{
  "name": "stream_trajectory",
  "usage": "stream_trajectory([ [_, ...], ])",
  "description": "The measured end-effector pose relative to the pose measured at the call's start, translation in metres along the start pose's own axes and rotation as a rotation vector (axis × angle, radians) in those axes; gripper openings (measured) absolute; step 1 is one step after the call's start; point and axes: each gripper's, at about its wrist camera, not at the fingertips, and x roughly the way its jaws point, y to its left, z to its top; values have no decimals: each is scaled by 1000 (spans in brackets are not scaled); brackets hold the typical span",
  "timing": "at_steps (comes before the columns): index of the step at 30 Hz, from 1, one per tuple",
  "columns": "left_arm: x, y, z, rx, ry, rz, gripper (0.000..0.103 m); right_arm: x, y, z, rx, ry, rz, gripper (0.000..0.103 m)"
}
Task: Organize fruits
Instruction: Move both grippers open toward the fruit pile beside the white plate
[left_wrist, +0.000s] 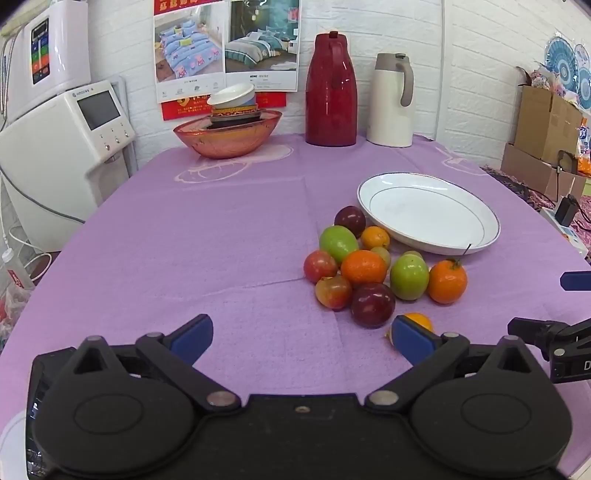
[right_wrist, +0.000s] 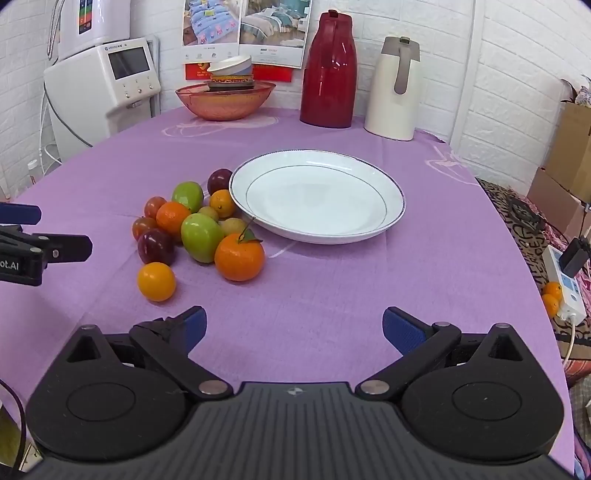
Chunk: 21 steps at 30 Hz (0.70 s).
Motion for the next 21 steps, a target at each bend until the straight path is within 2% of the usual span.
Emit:
stream_trajectory([
  [21,7,1,-1,-6,7,-7,103,8,3,3,-11,7,6,103],
])
